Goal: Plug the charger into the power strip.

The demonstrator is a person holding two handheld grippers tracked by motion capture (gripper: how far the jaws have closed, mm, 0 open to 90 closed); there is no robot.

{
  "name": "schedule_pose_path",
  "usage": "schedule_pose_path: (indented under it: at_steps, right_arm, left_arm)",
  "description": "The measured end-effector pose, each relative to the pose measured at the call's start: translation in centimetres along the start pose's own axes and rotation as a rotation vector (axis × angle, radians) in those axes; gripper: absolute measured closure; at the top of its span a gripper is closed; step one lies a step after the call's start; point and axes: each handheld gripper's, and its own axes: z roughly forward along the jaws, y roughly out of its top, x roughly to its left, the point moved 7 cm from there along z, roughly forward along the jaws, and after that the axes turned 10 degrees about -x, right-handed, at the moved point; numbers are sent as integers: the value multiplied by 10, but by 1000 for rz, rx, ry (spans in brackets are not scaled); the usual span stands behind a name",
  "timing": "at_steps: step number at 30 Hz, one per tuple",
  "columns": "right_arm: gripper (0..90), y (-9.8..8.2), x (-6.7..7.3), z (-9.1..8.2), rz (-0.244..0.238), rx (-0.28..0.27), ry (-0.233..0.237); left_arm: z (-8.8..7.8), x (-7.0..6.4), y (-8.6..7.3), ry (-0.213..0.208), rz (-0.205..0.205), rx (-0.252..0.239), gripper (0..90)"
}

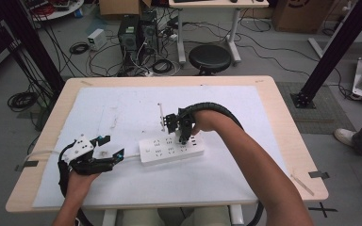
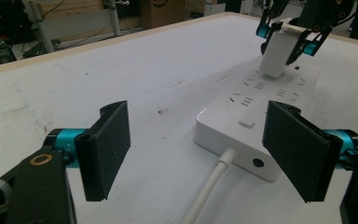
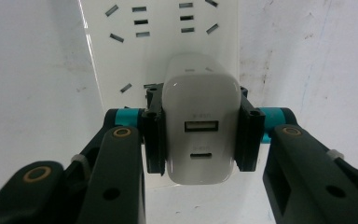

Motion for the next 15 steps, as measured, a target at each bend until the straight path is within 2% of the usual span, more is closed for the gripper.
schedule_pose_path:
  at_steps: [3, 8, 9, 11, 12, 13, 15]
  right_arm:
    - [638, 1, -3, 1, 7, 5, 20]
    - [636, 3, -5, 1, 47, 28, 54]
    - [636, 5, -6, 2, 28, 29, 53]
    - [637, 7, -3, 4, -11, 73, 35]
    - [637, 10, -1, 5, -50, 97, 17]
    - [637, 10, -1, 5, -61, 105, 15]
    - [637, 9, -1, 5, -25, 84, 24]
  left_arm:
    - [0, 0, 0, 1, -2, 1, 233]
    - [1, 1, -1, 2, -1, 3, 233]
    - [0, 2, -1, 0, 0, 7, 233]
    - [1, 2, -1, 3, -2, 5, 233]
    - [2, 3, -2, 1, 0, 8, 233]
    - [2, 3, -2, 2, -2, 6, 233]
    - [2, 3, -1, 2, -2, 5, 233]
